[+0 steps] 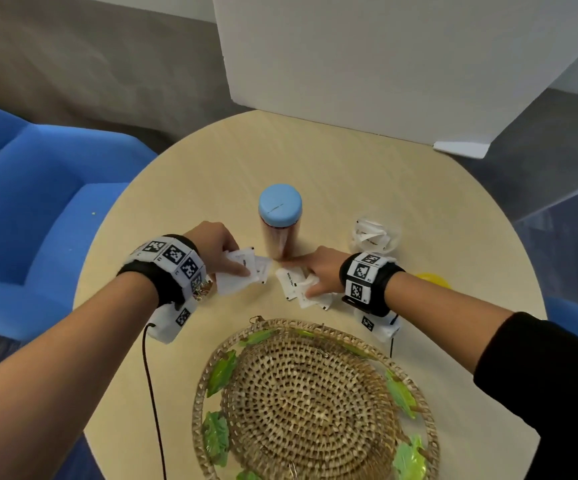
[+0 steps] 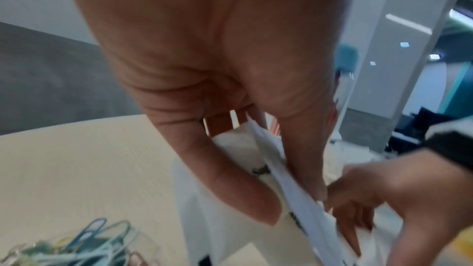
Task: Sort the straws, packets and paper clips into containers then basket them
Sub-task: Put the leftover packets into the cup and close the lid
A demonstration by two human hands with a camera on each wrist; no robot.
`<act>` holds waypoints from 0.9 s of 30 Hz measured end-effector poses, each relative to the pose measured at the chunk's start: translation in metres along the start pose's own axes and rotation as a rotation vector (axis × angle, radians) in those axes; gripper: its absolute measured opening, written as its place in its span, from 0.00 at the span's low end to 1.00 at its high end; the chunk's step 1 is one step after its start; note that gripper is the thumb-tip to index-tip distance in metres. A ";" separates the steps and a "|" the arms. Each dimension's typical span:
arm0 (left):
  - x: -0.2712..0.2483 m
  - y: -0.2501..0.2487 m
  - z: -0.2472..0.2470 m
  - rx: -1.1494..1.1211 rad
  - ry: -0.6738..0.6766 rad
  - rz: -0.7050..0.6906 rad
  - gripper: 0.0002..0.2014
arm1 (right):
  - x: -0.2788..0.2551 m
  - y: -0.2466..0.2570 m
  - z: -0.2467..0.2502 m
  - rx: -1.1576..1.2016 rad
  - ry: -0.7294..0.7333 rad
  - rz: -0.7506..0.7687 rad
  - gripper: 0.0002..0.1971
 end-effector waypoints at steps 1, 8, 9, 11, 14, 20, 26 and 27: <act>-0.004 0.003 0.007 -0.040 -0.022 -0.018 0.17 | 0.000 0.000 0.000 0.016 -0.014 -0.009 0.35; -0.046 -0.043 0.014 -0.354 0.075 -0.284 0.14 | -0.023 -0.014 0.001 0.079 -0.124 -0.136 0.19; -0.051 -0.057 0.011 -0.377 0.089 -0.330 0.14 | -0.031 -0.019 0.005 0.129 -0.168 -0.147 0.17; -0.058 -0.087 0.005 -0.394 0.094 -0.438 0.16 | -0.055 -0.033 0.013 0.252 -0.259 -0.178 0.11; -0.059 -0.130 0.009 -0.463 0.003 -0.530 0.16 | -0.095 -0.061 0.020 0.322 -0.427 -0.244 0.21; -0.024 -0.185 0.030 -0.781 -0.330 -0.375 0.16 | -0.171 -0.101 0.036 0.441 -0.736 -0.396 0.15; 0.017 -0.203 -0.001 -0.890 -0.333 -0.238 0.14 | -0.201 -0.119 0.040 0.671 -0.944 -0.407 0.07; 0.020 -0.203 -0.005 -0.884 -0.335 -0.231 0.13 | -0.205 -0.120 0.043 0.692 -0.993 -0.412 0.07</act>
Point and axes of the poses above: each hand's wrist, its own x-axis towards the middle knuckle, its own z-axis out of the back of the hand, y = z × x, the point moved 6 cm from there along x, towards the middle knuckle, and after that the axes turned 9 degrees about z, right-handed, at the moved point
